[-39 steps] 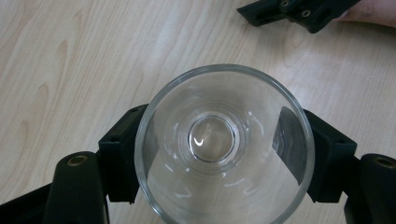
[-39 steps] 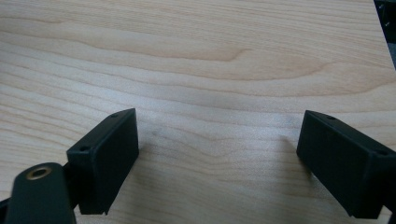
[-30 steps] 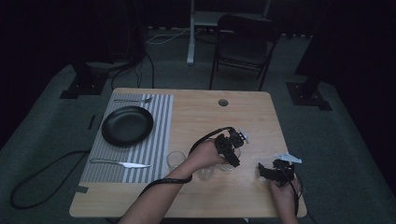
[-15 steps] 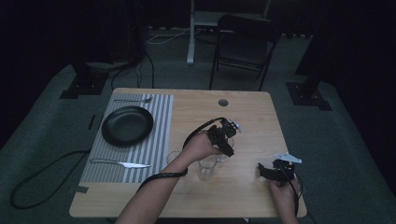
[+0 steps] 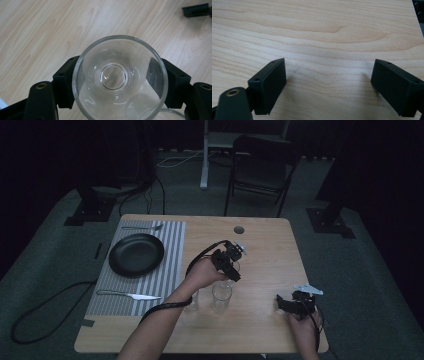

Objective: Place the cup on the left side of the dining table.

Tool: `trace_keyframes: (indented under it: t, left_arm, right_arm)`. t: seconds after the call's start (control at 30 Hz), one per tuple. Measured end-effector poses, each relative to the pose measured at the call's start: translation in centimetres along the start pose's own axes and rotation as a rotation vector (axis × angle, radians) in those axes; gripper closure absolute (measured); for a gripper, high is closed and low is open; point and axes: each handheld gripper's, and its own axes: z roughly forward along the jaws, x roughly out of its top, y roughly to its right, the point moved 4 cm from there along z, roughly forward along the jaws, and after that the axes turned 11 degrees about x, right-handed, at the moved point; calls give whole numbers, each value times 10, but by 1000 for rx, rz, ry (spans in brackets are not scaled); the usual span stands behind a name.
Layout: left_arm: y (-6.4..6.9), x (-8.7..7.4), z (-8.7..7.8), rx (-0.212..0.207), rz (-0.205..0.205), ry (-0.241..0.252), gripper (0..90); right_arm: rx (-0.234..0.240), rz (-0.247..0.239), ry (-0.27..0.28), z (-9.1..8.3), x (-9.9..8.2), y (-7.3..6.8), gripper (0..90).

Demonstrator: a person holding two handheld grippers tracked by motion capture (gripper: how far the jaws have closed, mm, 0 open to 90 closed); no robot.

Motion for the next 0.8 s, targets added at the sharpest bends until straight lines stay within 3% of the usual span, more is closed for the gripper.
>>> trace_keyframes:
  t: [0.4, 0.8]
  left_arm:
    - [-20, -24, 0, 20, -37, -34, 287]
    - [-46, -48, -12, 56, -87, -56, 287]
  right_arm:
    - [0, 0, 0, 0, 0, 0, 124]
    - [0, 1, -1, 0, 0, 0, 125]
